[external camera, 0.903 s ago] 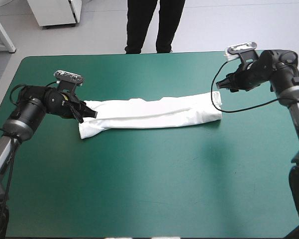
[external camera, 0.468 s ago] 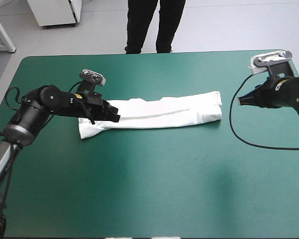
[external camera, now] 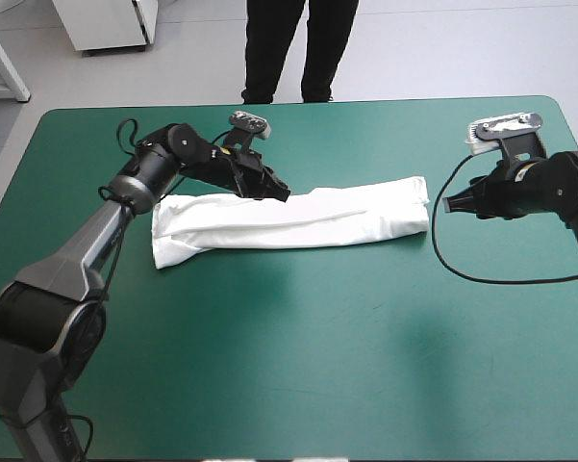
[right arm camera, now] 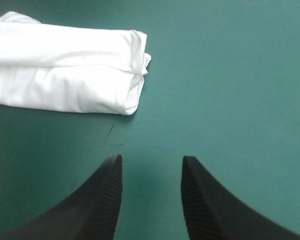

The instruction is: Fold the cloth

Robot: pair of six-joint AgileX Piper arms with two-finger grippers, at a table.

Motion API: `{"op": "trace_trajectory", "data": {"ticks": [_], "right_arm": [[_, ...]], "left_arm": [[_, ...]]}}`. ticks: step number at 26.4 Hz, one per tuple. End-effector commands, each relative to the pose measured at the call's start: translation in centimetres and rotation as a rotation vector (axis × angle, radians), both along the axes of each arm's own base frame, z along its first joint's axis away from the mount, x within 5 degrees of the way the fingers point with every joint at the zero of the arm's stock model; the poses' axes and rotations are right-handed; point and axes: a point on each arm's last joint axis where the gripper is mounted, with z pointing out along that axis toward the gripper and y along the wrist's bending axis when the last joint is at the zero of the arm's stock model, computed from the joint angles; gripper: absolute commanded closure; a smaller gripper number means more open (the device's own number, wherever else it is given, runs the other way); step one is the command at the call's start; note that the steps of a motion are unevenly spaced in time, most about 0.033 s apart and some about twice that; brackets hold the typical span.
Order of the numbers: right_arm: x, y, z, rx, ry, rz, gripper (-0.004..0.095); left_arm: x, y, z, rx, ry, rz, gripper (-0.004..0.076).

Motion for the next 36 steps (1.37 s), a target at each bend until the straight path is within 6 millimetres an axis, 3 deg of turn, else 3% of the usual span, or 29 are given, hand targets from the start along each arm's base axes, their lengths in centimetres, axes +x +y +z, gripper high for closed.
{"op": "trace_trajectory", "data": {"ticks": [1,8,18,21,27,36], "right_arm": [[1.2,0.1,0.0,0.013,-0.029,0.003,0.0517],[4.4,1.1,-2.9,0.071,0.073,0.075,0.0464],[8.2,1.5,-2.2,0.086,0.084,0.090,0.0429],[9.1,1.2,-2.9,0.145,0.109,0.088,0.0429],[10.4,-1.3,-4.6,0.243,0.162,0.017,0.0383],[14.5,-1.1,-12.7,0.415,0.354,0.029,0.0355]], "left_arm": [[0.8,-1.5,2.2,-0.093,-0.025,-0.027,0.0746],[3.0,-2.7,-1.6,-0.049,0.056,-0.037,0.0746],[3.9,-4.0,-7.5,-0.009,0.225,-0.054,0.0746],[3.8,-4.5,-7.7,-0.008,0.225,-0.061,0.0746],[3.5,-4.7,-7.7,-0.011,0.237,-0.072,0.0746],[3.4,-4.7,-7.8,-0.006,0.246,-0.084,0.0746]]}}
